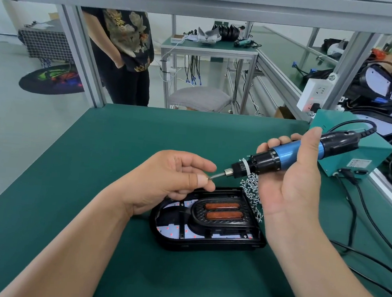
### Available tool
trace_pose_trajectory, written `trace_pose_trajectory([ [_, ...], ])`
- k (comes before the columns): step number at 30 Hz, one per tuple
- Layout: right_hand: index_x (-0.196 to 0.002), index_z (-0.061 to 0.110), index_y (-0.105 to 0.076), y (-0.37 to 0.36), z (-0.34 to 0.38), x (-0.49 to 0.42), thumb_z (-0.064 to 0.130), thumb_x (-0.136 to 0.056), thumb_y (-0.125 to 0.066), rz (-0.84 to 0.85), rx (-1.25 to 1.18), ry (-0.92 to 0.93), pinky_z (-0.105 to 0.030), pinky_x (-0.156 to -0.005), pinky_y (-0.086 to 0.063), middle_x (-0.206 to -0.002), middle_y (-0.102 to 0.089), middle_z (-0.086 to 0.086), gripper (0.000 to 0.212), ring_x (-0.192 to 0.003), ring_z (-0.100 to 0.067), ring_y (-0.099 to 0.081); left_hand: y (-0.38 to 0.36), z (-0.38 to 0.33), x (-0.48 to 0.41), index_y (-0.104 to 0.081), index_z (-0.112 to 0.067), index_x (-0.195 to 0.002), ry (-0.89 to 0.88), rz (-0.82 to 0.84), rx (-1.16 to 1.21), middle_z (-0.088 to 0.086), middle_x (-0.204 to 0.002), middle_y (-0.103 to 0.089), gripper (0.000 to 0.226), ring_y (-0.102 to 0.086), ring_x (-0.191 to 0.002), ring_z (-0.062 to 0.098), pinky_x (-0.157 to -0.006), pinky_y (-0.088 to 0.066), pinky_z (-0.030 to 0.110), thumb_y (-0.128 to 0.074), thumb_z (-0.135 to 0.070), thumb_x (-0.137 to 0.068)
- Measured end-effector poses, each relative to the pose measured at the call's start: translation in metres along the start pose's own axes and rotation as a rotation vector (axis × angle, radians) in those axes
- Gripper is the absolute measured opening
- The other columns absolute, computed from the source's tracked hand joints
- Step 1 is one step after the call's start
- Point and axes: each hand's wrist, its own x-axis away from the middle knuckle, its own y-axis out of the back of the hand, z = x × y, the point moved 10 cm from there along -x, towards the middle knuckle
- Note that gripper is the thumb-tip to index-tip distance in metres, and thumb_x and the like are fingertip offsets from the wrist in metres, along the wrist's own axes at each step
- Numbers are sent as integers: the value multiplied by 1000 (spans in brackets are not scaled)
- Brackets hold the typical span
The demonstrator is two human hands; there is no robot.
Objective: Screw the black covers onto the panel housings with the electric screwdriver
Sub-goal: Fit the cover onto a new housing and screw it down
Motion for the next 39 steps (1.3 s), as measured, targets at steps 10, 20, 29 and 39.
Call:
trace_pose_trajectory([
  [10,-110,14,-56,-13,-2,11,38,-103,-69,95,12,-27,-38,-84,-58,-86,-61,-1,28,-75,-18,-61,49,4,10,-80,-12,-95,133,-237,-258,-1,-71,-55,24,-32,-52,9,-46,-28,18,-65,-29,-103],
  [20,-112,14,-50,-51,-22,43,27,-102,-62,387,202,-60,-34,-73,-54,-79,-55,0,20,-68,-16,-55,37,17,9,-81,-23,-77,221,-81,-633,-20,-68,-70,23,-59,-62,-7,-60,-41,7,-81,-41,-90],
  [29,-104,19,-61,-66,-29,70,26,-98,-66,517,307,-23,-34,-71,-53,-77,-55,-2,11,-67,-20,-55,36,17,7,-80,-17,-83,195,-64,-605,-7,-74,-69,26,-57,-71,7,-74,-45,29,-82,-42,-88],
  [39,-113,13,-52,-62,-17,60,23,-103,-57,459,271,-13,-33,-72,-51,-76,-54,0,15,-67,-18,-53,38,19,5,-79,-18,-81,186,-74,-624,-18,-65,-65,23,-55,-61,-2,-58,-39,9,-82,-39,-89],
])
